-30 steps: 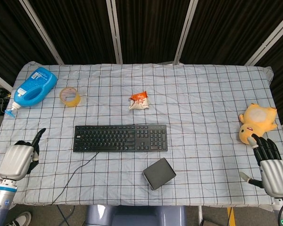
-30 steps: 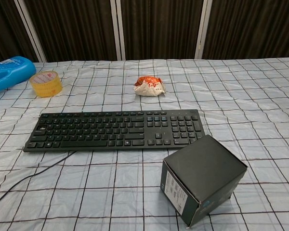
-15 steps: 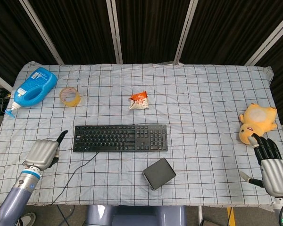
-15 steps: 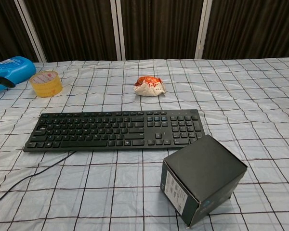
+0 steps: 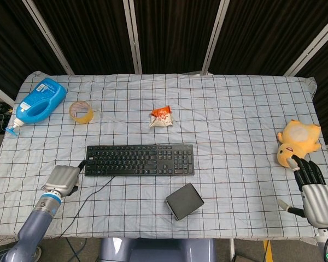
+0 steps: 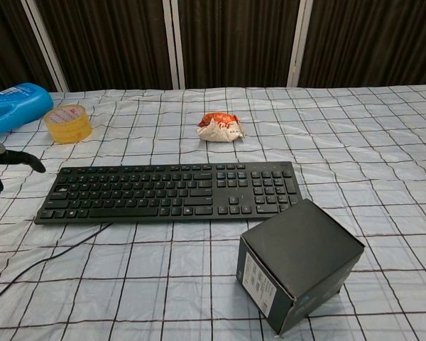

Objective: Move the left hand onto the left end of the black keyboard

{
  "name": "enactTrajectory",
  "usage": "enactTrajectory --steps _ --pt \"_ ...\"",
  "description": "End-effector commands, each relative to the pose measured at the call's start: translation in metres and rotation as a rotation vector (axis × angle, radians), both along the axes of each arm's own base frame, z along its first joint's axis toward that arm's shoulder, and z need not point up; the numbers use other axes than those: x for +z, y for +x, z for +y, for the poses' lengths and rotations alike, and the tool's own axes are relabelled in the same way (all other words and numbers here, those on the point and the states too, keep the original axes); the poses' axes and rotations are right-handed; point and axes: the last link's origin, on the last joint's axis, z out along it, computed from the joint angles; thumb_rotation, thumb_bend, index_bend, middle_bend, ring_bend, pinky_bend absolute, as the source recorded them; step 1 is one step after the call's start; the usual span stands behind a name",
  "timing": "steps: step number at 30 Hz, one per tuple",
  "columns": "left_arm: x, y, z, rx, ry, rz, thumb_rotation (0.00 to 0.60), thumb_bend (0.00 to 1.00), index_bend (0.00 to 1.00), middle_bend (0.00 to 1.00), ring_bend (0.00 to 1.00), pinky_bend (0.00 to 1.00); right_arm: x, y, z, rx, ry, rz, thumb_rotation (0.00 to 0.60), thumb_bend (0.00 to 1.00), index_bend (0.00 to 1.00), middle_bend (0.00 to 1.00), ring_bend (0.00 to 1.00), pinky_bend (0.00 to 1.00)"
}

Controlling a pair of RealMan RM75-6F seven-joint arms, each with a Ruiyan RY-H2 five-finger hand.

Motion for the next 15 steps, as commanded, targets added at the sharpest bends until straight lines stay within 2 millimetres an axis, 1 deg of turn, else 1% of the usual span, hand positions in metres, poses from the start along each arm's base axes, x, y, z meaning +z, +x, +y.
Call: enactTrajectory --steps 1,3,5,15 --pt "-0.011 0.006 0.005 0.008 -0.028 0.016 0.600 1.00 0.10 0.81 0.72 0.50 0.000 0.000 0.000 -0.002 0.000 -0.004 0.600 0.08 0.02 0.00 0.00 0.00" --pt "-0.015 0.008 0.007 0.012 -0.036 0.020 0.600 1.00 0.10 0.81 0.72 0.50 0.001 0.000 0.000 -0.005 -0.002 -0.009 0.600 0.08 0.02 0.00 0.00 0.00" --pt "-0.023 0.012 0.010 0.008 -0.048 0.026 0.600 1.00 0.10 0.81 0.72 0.50 0.002 0.000 0.001 -0.007 -0.002 -0.020 0.600 0.08 0.02 0.00 0.00 0.00" --pt "-0.039 0.016 0.019 0.027 -0.054 0.072 0.600 1.00 0.11 0.81 0.72 0.50 0.002 0.001 0.001 -0.009 0.005 -0.032 0.600 0.07 0.02 0.00 0.00 0.00"
